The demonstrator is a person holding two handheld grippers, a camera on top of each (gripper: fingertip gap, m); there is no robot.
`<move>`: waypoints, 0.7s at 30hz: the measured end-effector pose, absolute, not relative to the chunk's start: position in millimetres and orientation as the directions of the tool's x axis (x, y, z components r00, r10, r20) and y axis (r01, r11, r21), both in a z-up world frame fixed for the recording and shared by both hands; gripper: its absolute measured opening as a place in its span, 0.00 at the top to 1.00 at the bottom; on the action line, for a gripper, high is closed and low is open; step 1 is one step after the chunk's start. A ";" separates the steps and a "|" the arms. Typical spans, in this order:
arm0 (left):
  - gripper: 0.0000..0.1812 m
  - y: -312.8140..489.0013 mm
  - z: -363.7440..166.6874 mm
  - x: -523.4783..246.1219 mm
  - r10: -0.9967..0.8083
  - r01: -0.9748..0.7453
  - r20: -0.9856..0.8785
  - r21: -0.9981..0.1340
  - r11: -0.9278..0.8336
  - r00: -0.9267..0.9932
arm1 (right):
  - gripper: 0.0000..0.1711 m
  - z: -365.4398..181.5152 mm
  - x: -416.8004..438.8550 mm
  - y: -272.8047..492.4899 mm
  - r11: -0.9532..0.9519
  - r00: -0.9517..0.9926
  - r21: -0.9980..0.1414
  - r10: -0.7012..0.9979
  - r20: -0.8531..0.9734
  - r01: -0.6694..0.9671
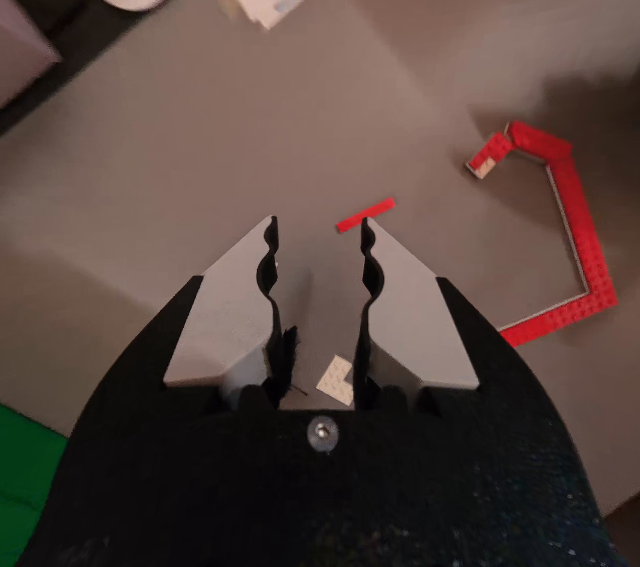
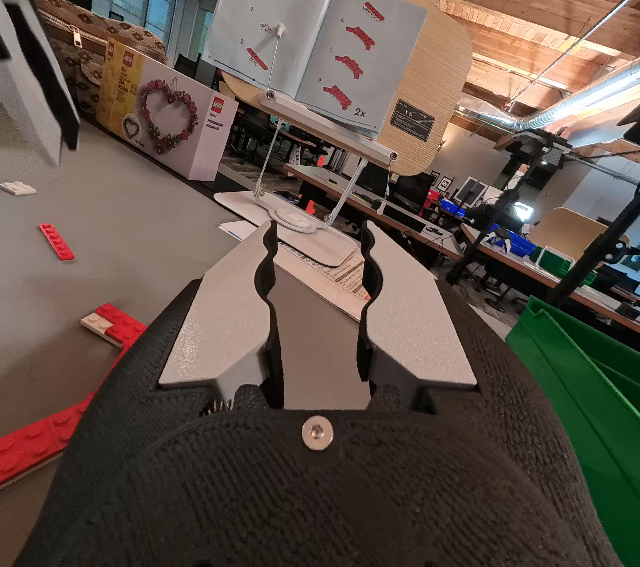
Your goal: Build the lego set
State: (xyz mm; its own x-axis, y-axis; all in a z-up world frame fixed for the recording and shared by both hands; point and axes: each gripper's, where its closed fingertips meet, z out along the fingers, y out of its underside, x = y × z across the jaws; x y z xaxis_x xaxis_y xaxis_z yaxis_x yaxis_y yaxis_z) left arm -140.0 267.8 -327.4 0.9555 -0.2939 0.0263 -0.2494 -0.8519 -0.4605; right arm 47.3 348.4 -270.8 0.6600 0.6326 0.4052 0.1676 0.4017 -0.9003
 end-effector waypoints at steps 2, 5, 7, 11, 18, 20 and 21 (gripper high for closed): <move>0.74 268.3 -316.1 -158.8 -0.226 -0.157 0.052 -0.572 -0.805 0.973 | 0.72 -271.5 45.9 348.3 0.404 0.656 -0.898 0.633 0.411 0.173; 0.72 263.1 -307.8 -175.2 -0.174 -0.070 0.067 -0.731 -0.679 0.982 | 0.72 -272.7 43.5 348.1 0.408 0.650 -0.894 0.632 0.422 0.183; 0.69 258.9 -301.3 -184.3 -0.133 -0.047 0.031 -0.836 -0.547 0.991 | 0.72 -273.6 40.6 347.7 0.414 0.642 -0.890 0.634 0.432 0.190; 0.71 242.0 -279.7 -195.7 -0.030 -0.043 -0.038 -0.981 -0.189 0.999 | 0.72 -276.8 29.0 343.3 0.445 0.601 -0.867 0.637 0.482 0.224; 0.75 220.8 -268.1 -184.1 -0.134 -0.137 -0.137 -0.991 0.003 0.982 | 0.76 -286.2 -43.7 292.6 0.463 0.160 -0.860 0.852 0.499 0.216; 0.75 218.9 -271.8 -178.6 -0.216 -0.065 -0.059 -0.998 -0.021 0.975 | 0.77 -302.5 -66.5 276.7 0.403 -0.026 -0.877 0.911 0.411 0.263; 0.75 219.0 -274.6 -179.8 -0.231 -0.046 -0.033 -0.998 -0.048 0.972 | 0.81 -313.6 -74.9 270.5 0.362 -0.107 -0.879 0.932 0.346 0.309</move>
State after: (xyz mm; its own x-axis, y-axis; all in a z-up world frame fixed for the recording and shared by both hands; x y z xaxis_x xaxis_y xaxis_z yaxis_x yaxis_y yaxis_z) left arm -179.8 219.0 -274.6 0.9723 -0.2312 -0.0334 -0.0457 -0.0481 -0.9978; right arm -74.9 270.5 -313.6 -0.1071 0.9319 0.3464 0.3092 0.3624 -0.8792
